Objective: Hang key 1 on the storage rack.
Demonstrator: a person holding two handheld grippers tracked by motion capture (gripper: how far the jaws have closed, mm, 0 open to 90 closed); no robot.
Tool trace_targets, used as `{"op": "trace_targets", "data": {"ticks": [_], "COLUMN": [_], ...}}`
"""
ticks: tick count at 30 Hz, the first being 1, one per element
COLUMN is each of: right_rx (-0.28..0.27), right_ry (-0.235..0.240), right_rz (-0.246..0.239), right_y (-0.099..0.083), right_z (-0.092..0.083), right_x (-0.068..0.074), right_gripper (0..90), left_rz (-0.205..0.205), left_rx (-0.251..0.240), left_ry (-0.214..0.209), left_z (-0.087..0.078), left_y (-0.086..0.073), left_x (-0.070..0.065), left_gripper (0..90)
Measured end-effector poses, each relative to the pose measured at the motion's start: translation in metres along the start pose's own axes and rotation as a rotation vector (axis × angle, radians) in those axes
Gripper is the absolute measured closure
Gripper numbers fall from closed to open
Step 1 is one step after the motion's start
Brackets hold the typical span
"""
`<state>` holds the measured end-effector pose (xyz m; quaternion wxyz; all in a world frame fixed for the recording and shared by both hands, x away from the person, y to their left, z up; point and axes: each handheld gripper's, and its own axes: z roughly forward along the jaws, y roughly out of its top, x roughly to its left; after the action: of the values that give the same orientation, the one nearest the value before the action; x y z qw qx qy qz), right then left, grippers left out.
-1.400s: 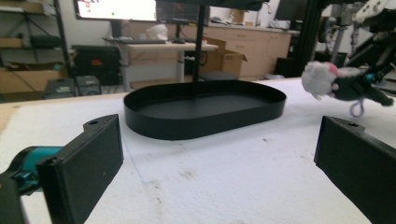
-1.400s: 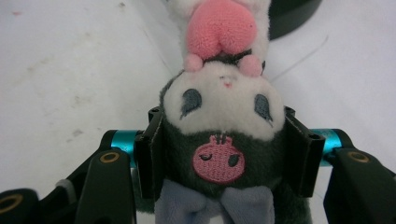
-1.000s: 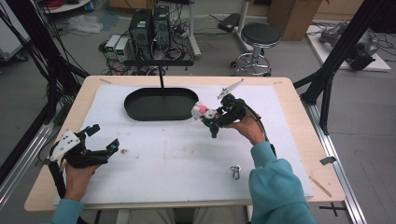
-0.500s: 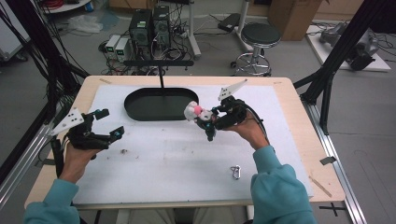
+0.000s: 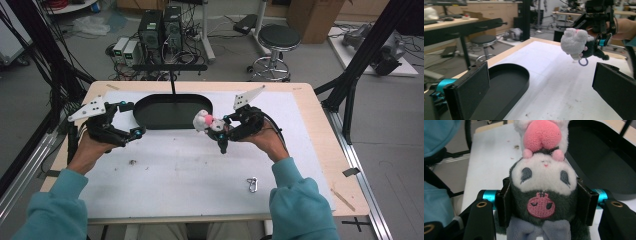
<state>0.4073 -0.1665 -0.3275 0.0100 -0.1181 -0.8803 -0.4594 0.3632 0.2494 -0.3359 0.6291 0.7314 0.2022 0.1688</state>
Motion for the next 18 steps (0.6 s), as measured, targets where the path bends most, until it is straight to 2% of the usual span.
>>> {"op": "trace_targets", "data": {"ticks": [5,14,18], "right_rx": [-0.009,-0.004,0.003], "right_ry": [0.025,0.056,0.068], "right_rz": [-0.028,-0.074,-0.091], "right_y": [0.004,0.01,0.012], "right_z": [0.001,0.007,0.01], "right_x": [0.003,0.008,0.008], "right_gripper": [41.7,41.7,41.7], "left_rz": [0.024,0.034,0.048], "left_rx": [0.044,0.068,0.101], "left_ry": [-0.055,-0.132,-0.164], "left_z": [0.019,0.044,0.055], "left_y": [0.007,0.009,0.009], "left_x": [-0.002,-0.009,-0.013], "left_gripper": [1.7,1.7,1.7]}}
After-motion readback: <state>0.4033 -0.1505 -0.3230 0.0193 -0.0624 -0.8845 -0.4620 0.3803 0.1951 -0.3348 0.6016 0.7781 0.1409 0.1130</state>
